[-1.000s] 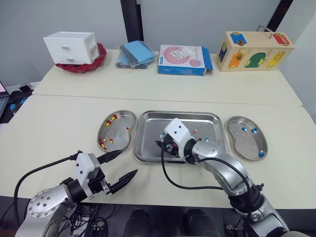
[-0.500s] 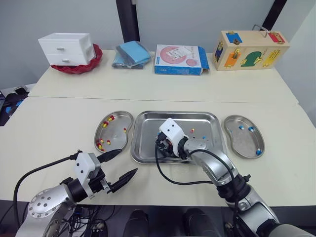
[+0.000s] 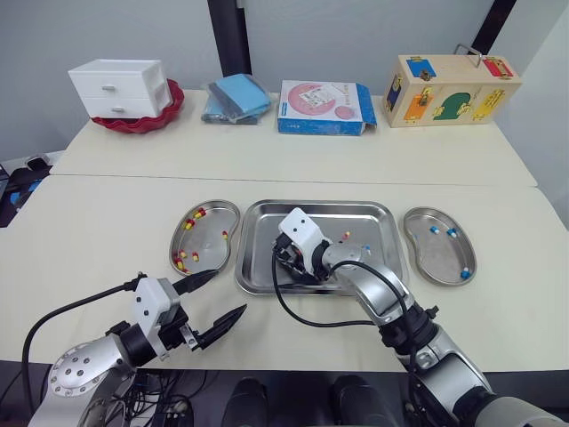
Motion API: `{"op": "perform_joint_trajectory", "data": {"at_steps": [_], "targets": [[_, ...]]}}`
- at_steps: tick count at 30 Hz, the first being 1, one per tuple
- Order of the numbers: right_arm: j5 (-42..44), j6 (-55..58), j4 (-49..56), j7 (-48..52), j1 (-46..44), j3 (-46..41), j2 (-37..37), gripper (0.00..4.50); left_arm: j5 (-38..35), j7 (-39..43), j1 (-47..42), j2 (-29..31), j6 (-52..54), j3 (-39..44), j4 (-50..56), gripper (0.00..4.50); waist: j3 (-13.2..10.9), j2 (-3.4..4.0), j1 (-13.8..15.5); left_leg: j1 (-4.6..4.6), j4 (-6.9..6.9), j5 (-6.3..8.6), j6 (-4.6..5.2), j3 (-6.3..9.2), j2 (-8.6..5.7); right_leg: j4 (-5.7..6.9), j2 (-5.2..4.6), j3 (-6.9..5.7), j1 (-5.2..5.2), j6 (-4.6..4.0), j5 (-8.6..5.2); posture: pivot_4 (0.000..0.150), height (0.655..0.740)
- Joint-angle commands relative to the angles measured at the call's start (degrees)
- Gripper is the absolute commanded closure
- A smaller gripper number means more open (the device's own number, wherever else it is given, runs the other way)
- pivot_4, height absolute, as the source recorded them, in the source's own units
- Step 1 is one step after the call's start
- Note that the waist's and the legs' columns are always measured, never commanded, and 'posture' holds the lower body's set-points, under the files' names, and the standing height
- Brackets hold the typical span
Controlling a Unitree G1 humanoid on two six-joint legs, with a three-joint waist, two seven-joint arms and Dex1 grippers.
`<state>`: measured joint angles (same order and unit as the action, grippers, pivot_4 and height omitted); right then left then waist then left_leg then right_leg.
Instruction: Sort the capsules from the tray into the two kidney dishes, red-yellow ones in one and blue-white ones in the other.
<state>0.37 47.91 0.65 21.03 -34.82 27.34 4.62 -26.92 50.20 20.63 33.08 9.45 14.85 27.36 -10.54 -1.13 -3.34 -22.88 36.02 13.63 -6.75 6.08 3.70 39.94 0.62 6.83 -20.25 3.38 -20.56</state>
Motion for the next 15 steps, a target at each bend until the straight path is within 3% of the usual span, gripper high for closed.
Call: {"op": "perform_joint_trajectory", "data": {"at_steps": [1,6,15], "targets": [[-1.3,-1.0,0.3,0.9,-0.2,1.3,0.4,3.18,0.1,0.3,0.4,0.4,-1.9,0.7,0.2,0.0,0.0,0.0,0.0,0.0,0.0,0.0,0.0,0.0,0.0,0.0,0.0,0.0,0.0,0.0,0.0,0.15,0.74],[-3.0,-2.4,1.7,2.3,-0.2,2.8,1.7,4.45,0.0,1.6,0.7,0.7,-3.2,1.0,-1.2,0.0,0.0,0.01,0.0,0.0,-0.01,0.0,0.0,-0.01,0.0,0.0,0.0,0.01,-0.01,0.0,0.0,0.15,0.74],[-0.4,0.2,18.7,8.2,2.9,-0.5,8.2,4.48,-4.6,10.8,-2.7,4.2,-4.7,0.3,-4.0,0.0,-0.1,0.07,0.1,-0.06,-0.02,0.0,0.0,0.0,0.0,-0.02,0.0,0.0,-0.05,0.0,-0.01,0.15,0.74]]}}
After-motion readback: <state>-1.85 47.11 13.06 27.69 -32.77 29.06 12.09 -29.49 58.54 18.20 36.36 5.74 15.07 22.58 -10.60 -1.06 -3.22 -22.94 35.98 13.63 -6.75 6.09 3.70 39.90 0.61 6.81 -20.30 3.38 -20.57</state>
